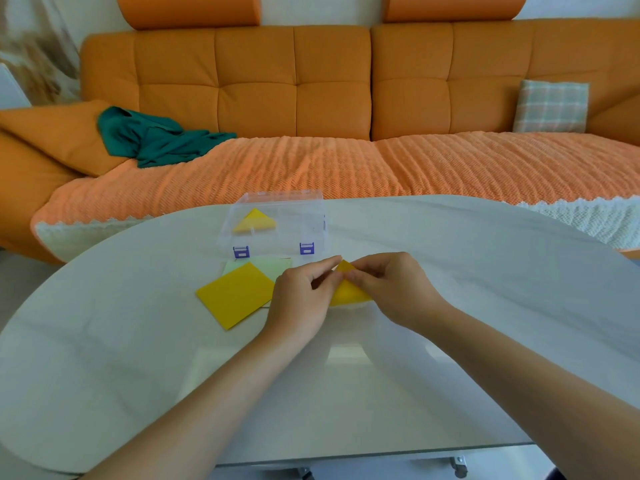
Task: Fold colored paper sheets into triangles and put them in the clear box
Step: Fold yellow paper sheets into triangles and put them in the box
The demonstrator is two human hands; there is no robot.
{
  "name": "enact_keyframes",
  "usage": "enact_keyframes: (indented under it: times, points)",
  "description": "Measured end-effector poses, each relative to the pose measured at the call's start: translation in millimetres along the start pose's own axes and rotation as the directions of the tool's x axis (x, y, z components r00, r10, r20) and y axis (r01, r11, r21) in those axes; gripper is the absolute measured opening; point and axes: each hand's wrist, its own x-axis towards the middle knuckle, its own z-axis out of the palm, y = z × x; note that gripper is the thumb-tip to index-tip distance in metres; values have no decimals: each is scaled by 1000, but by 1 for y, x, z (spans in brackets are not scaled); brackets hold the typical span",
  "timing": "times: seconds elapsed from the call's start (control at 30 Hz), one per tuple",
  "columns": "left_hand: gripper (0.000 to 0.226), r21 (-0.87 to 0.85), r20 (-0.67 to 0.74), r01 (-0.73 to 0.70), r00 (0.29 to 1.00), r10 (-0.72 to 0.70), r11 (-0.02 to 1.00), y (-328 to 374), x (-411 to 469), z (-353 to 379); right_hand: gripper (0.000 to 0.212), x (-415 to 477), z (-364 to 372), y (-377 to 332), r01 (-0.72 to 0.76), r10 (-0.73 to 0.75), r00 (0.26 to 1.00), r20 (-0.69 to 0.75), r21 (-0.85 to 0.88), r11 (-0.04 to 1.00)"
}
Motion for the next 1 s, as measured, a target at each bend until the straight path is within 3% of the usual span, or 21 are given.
enact_keyframes:
  times: [0.17,0.4,0.53,0.67,1.0]
  points:
    - [27,25,-25,-44,999,44,999,1,-4,3,19,-2,1,2,34,-36,999,-20,-59,998]
    - [28,52,-7,-35,999,35,998,-1,-3,4,33,-9,7,0,177,-167,984,61,-441,880]
    - [29,67,-2,-33,999,33,997,0,-3,2,37,-8,3,-3,124,-138,990,-8,-397,910]
    - [26,23,19,-50,999,49,999,-1,-4,5,30,-10,5,-4,190,-181,981,63,-437,879]
    - [27,53,24,-74,997,73,996,-1,-4,3,31,-7,2,-2,146,-125,989,77,-416,898]
